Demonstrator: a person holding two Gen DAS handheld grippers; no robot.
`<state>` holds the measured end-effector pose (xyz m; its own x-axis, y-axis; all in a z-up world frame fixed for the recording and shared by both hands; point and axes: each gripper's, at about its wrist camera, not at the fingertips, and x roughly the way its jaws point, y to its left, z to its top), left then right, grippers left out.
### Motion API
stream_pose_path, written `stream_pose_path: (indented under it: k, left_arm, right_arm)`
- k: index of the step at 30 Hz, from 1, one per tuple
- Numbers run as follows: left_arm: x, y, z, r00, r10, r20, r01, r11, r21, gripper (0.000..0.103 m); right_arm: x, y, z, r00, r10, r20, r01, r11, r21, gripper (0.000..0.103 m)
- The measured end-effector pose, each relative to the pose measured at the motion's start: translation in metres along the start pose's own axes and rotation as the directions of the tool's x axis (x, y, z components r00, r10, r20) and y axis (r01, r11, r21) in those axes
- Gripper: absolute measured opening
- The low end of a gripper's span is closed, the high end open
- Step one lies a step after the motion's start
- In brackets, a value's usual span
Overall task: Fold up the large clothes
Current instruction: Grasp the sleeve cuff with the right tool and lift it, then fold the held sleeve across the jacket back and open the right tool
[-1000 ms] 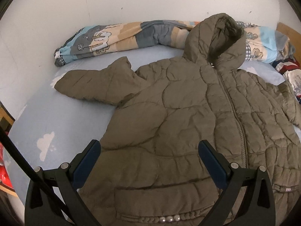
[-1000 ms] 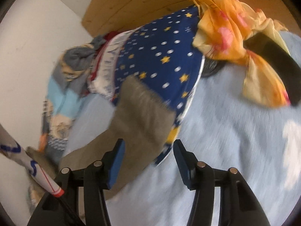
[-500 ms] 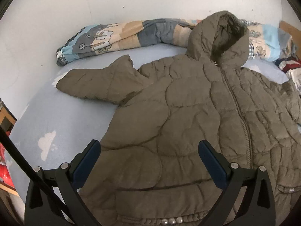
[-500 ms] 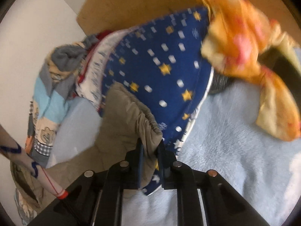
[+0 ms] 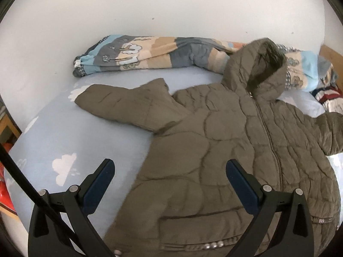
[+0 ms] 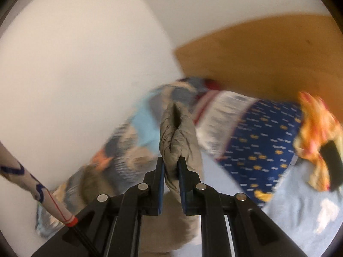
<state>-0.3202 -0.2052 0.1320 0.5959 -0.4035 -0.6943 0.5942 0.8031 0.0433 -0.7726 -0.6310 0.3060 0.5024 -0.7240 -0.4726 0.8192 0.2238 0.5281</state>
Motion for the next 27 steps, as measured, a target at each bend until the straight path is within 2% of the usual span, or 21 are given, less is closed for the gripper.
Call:
stream_pose_path:
  k: [4,8,12,17,20,23,27]
  left_arm:
    - [-0.004,0.022,0.002,1.0,0.002,0.005,-0.001,0.999,-0.038,0.103]
    - [-0.008,0.044,0.005,1.0,-0.002,0.006,0.003,0.996,-0.089,0.103]
    - [-0.008,0.058,0.008,1.0,-0.002,0.003,0.003,0.993,-0.117,0.103]
    - [-0.001,0.068,0.009,1.0,0.001,-0.021,-0.004,0.99,-0.144,0.103]
    - [0.001,0.071,0.009,0.999,-0.003,-0.032,-0.002,0.987,-0.159,0.103]
    - [0.003,0.071,0.01,0.999,-0.005,-0.036,0.0,0.988,-0.154,0.103]
    - [0.005,0.066,0.009,0.999,-0.01,-0.042,0.004,0.99,-0.139,0.103]
  right_arm:
    - [-0.007,0.082,-0.022,0.992,0.122,-0.037,-0.125,0.989,-0.08,0.013]
    - [0.005,0.155,-0.063,0.969,0.22,-0.113,-0.235,0.961,-0.148,0.013]
    - [0.029,0.207,-0.113,0.944,0.264,-0.197,-0.302,0.932,-0.202,0.013]
    - [0.067,0.244,-0.178,0.912,0.278,-0.302,-0.352,0.908,-0.228,0.012]
    - [0.094,0.258,-0.226,0.883,0.281,-0.375,-0.379,0.9,-0.217,0.012]
    - [0.119,0.271,-0.27,0.858,0.262,-0.441,-0.384,0.898,-0.213,0.012]
    - [0.133,0.288,-0.324,0.825,0.237,-0.512,-0.393,0.893,-0.221,0.012]
